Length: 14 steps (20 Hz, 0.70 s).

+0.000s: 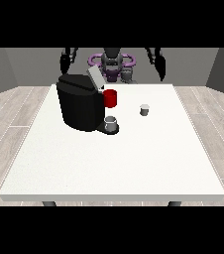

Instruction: Insert the coffee pod into the coffee machine and close the lid

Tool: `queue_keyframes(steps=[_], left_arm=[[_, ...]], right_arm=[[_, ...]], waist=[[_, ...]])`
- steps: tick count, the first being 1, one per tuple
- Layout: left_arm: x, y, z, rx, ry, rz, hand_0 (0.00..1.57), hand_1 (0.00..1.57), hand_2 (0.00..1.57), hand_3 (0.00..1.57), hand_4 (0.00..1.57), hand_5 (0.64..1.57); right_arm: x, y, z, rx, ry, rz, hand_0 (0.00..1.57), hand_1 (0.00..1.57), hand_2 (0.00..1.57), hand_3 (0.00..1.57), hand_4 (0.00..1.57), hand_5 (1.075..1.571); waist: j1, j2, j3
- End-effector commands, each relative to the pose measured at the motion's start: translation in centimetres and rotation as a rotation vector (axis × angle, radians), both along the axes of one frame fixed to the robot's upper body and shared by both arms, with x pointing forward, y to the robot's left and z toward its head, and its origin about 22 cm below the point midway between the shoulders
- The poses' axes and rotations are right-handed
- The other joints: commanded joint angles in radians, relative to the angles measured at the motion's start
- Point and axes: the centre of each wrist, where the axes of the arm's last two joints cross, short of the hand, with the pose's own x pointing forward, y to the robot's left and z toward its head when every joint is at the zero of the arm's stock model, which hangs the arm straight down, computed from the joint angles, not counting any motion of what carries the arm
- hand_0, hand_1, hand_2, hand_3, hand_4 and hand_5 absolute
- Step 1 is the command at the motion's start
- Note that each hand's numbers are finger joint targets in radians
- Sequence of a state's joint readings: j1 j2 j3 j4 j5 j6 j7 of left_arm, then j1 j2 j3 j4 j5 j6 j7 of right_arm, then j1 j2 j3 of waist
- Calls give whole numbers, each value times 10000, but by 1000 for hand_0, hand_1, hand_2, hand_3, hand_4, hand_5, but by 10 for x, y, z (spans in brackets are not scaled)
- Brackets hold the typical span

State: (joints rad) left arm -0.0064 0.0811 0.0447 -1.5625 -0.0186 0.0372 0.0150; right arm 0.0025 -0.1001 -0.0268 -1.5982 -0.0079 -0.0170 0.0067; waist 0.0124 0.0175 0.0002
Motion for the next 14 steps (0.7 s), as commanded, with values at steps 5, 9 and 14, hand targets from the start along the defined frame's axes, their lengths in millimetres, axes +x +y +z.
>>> queue_keyframes(steps=[5,9,14], left_arm=[[1,-2,-8,-262,-1287,-1126,0,0,0,0,311,1571],[9,16,5,1221,-1224,-1480,0,0,0,0,213,1571],[49,56,38,2326,-1152,-937,0,0,0,0,0,1571]], right_arm=[[-17,19,-24,248,868,631,0,0,0,0,128,1571],[-1,13,-6,752,-793,-1084,0,0,0,0,95,1571],[2,23,-10,812,-1543,-531,0,0,0,0,267,1571]], waist=[[-439,-361,-6],[-639,-362,-2],[-1247,612,-2]])
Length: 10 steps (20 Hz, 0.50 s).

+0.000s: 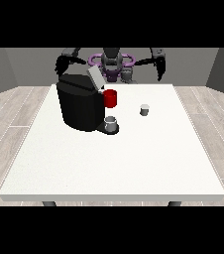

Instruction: Insert the coffee pod into the coffee machine and close the lid

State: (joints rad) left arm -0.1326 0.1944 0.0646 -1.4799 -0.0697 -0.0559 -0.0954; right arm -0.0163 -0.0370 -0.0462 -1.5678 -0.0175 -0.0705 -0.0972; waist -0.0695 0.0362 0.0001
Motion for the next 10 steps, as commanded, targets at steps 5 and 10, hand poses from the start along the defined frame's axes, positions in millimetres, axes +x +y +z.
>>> queue_keyframes(steps=[5,10], left_arm=[[55,31,35,423,1129,309,0,0,0,0,0,1571],[61,50,14,1107,1285,613,0,0,0,0,0,1571]], right_arm=[[13,34,28,223,-412,527,0,0,0,0,174,1571],[19,29,32,230,-1066,568,0,0,0,0,192,1571]], waist=[[-762,470,-3],[-890,1320,-3]])
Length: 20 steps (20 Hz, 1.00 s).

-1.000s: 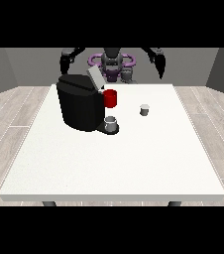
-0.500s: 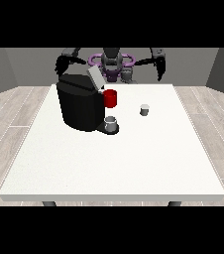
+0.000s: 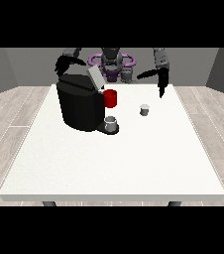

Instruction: Insert the coffee pod into the coffee machine and close the lid

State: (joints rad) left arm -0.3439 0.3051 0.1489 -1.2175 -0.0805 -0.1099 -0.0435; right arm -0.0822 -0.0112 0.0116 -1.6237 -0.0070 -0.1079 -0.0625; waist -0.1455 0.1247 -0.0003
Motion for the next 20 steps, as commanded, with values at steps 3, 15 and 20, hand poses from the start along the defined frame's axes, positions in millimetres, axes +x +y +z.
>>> queue_keyframes(steps=[3,15,20], left_arm=[[22,7,-5,154,589,431,0,0,0,0,0,1571],[35,2,-26,2132,1662,-170,0,0,198,0,0,1571],[50,-6,-24,2338,1813,81,446,446,606,295,0,1571]], right_arm=[[6,-6,0,-78,-525,303,0,0,0,0,283,1571],[14,2,-12,-564,822,-218,0,0,0,0,392,1571],[28,14,-5,-543,882,-212,0,0,0,0,423,1571]], waist=[[-263,715,2],[51,560,2],[97,636,1]])
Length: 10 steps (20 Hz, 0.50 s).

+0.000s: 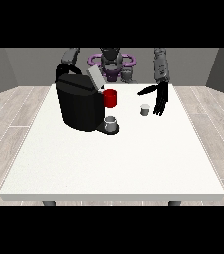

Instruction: Insert the coffee pod into the coffee machine and close the lid

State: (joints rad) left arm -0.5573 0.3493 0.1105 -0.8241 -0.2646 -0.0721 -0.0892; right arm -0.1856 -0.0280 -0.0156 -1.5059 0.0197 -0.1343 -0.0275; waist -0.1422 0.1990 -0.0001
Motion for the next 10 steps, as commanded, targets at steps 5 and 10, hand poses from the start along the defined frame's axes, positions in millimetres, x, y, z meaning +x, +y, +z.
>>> queue_keyframes(steps=[5,10], left_arm=[[10,-24,-8,1402,562,-64,615,615,738,477,0,1571],[4,13,-13,2437,417,-84,568,568,698,414,0,1571]], right_arm=[[10,10,-13,-167,288,-114,0,0,0,0,412,1571],[11,6,6,-168,7,2,0,0,0,0,386,1571]], waist=[[65,20,1],[-296,395,-4]])
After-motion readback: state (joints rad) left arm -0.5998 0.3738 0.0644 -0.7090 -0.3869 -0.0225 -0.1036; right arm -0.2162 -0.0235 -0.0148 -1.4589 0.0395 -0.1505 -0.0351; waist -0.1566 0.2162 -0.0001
